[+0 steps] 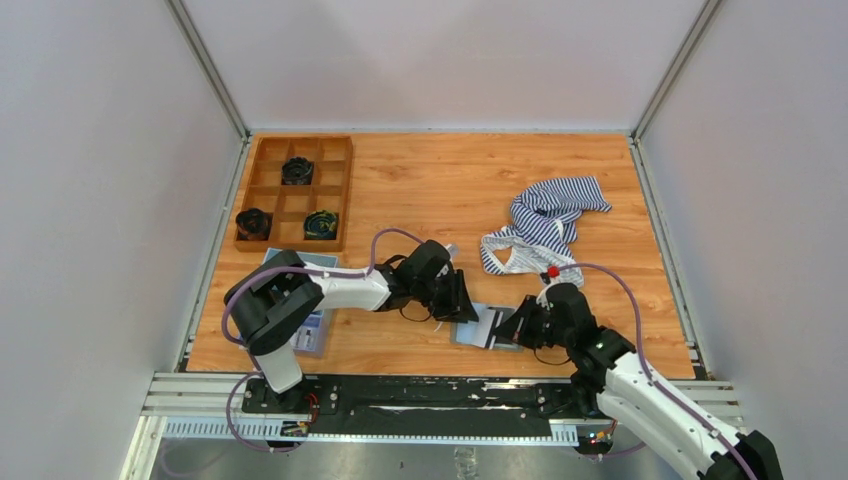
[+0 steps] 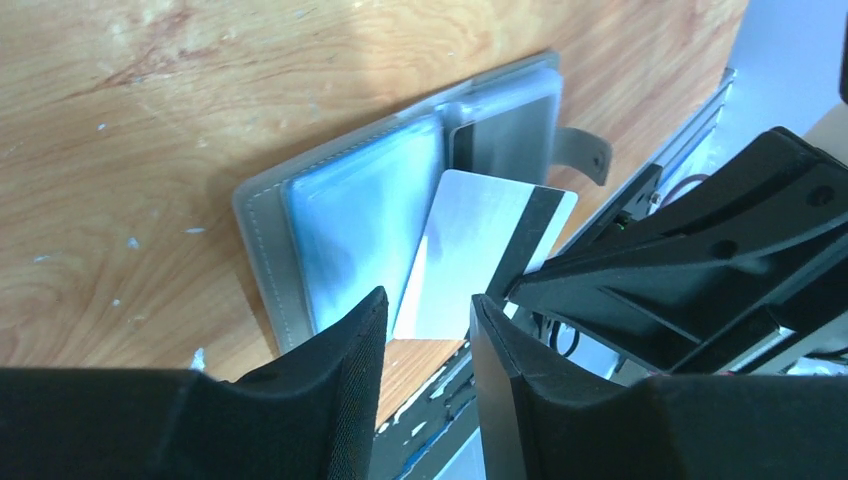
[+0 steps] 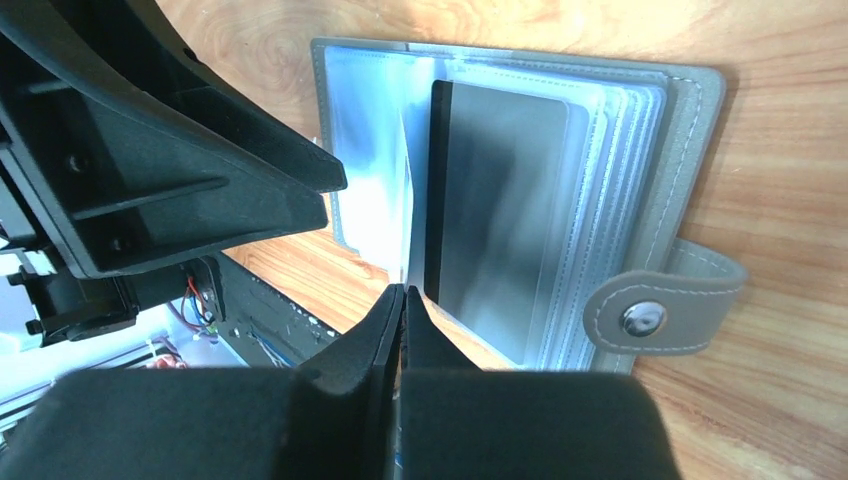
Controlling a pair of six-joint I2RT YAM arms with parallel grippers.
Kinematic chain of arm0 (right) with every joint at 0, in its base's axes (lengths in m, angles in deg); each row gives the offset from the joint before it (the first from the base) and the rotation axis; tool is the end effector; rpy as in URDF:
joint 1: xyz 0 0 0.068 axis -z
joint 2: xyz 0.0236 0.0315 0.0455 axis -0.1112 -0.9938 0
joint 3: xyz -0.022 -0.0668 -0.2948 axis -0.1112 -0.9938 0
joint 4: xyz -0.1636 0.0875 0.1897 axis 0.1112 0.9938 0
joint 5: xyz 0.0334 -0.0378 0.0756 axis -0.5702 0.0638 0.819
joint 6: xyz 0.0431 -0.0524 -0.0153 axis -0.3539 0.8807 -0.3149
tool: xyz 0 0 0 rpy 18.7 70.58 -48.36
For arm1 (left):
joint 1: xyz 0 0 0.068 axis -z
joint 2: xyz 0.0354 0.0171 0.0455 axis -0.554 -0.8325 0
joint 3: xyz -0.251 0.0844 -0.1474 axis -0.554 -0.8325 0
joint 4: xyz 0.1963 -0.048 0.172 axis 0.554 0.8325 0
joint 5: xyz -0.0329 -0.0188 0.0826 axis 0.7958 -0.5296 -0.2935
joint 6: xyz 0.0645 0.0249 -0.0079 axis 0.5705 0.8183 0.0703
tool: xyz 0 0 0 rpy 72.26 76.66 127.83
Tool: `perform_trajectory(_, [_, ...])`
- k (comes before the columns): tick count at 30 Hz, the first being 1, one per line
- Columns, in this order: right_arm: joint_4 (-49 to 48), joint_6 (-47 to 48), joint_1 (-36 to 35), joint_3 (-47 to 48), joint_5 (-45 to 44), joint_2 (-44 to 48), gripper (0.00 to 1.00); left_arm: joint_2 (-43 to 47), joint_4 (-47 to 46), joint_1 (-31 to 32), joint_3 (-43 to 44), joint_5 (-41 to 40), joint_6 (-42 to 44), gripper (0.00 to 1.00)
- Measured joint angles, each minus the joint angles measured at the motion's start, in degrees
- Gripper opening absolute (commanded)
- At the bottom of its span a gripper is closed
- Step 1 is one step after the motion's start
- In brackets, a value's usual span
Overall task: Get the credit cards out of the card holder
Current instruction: Pick up the credit card from the card holder.
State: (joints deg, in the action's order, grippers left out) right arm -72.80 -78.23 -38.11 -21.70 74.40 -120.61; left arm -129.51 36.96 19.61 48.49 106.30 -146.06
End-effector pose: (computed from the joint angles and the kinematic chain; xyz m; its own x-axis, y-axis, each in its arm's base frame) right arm 0.1027 0.0837 0.1588 -0.8610 0.3776 -0.3408 -0.0250 0.6377 0.7699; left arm 0.1984 -0.2990 0.1539 -0.9905 -0.0351 -0.1327 0.0749 0.6718 -0.7369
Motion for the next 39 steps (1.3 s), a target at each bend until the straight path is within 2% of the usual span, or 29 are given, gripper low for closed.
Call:
perform_trajectory(9, [3.34,2.19,0.0,1.73,-1.03,6.25,0.0,2.21,0.2,0.02,0.0,-0.13,1.6,0.46])
perform_trajectory(39, [2.73,6.38,0.0,3.89,0.28,5.38,0.0,4.48,0.2,-1.2,-0.57,1.14,3.56,0.61])
